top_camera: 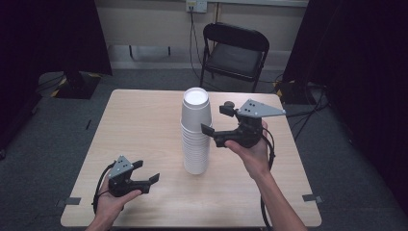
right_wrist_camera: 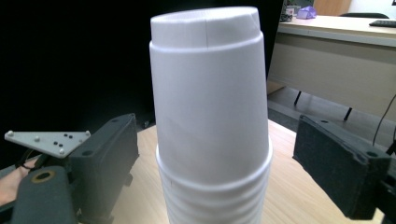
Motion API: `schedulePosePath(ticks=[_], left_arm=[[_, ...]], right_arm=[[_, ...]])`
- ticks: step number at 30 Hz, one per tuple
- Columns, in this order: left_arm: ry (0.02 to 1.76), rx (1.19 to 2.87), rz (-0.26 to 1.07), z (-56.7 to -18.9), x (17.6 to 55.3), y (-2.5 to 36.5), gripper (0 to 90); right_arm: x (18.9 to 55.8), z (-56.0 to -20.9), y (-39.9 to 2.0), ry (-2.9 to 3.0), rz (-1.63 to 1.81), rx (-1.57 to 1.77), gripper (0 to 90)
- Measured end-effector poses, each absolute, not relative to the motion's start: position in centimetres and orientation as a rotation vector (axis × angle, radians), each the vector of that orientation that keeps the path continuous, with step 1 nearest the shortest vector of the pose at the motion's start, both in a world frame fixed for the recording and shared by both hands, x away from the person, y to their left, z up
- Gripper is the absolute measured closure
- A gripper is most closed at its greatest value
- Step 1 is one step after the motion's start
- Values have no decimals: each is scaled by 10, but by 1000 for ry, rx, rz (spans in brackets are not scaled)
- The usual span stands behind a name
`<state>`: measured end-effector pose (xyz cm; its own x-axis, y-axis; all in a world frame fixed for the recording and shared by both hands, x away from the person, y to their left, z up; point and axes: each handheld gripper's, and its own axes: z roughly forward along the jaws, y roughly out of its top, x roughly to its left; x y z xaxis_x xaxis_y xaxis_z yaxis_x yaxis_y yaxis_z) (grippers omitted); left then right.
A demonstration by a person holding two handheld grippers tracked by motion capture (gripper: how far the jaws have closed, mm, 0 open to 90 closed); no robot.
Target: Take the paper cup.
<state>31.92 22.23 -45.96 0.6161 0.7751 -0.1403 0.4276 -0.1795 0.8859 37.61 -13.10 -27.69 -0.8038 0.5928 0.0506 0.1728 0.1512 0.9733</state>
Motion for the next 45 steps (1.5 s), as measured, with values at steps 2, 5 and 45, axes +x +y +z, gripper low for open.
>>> schedulePosePath(ticks=[2, 5, 45], left_arm=[[971, 1813, 420, -460, 319, 222, 157], [966, 1814, 423, -460, 319, 221, 157], [974, 1826, 407, -461, 319, 220, 161]], right_arm=[[379, -275, -128, 2091, 1699, 732, 135], [382, -273, -123, 2094, 1704, 715, 134], [418, -286, -78, 2147, 1656, 699, 130]])
